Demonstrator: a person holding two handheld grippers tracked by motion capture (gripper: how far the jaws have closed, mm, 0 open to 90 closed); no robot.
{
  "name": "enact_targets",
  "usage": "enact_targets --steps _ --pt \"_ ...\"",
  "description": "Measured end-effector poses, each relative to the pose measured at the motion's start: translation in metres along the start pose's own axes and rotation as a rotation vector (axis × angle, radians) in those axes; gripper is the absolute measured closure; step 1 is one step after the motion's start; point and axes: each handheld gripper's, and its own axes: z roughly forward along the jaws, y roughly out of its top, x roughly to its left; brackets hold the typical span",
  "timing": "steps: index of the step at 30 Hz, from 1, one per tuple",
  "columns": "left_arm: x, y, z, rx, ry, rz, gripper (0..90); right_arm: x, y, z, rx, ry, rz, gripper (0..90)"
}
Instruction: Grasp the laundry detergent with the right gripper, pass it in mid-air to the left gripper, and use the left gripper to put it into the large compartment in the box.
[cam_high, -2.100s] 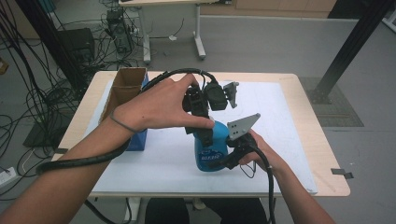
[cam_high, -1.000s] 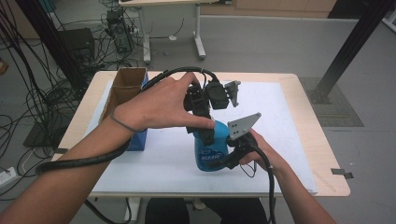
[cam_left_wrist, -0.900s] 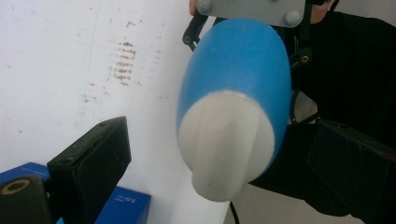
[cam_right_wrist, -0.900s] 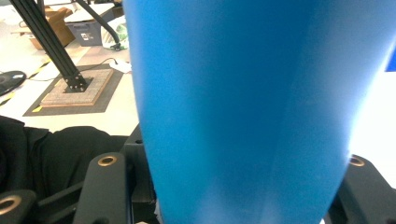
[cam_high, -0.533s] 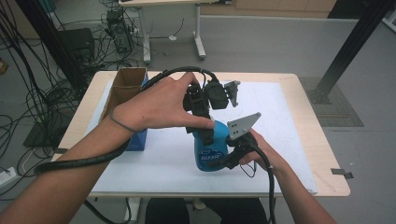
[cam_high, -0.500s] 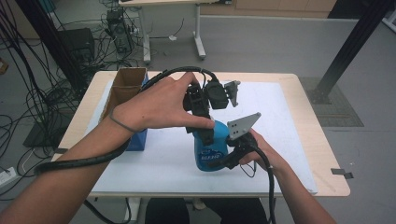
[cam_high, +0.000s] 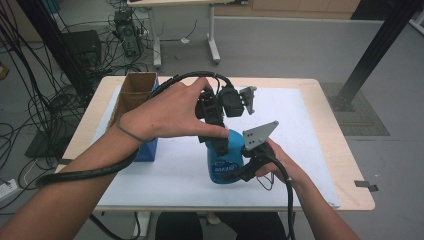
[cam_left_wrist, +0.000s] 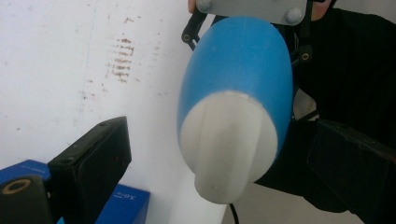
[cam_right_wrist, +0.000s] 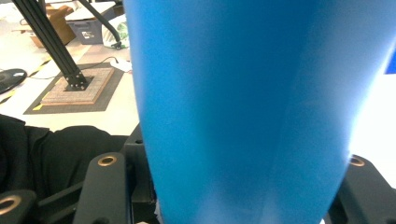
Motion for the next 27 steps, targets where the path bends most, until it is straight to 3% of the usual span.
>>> enact_targets --steps 27 --pt "0.0001 0.0011 -0.0006 -0.001 -0.002 -0.003 6.3 0.0014 0.0001 -0.0012 -0.003 0.001 -0.005 40.7"
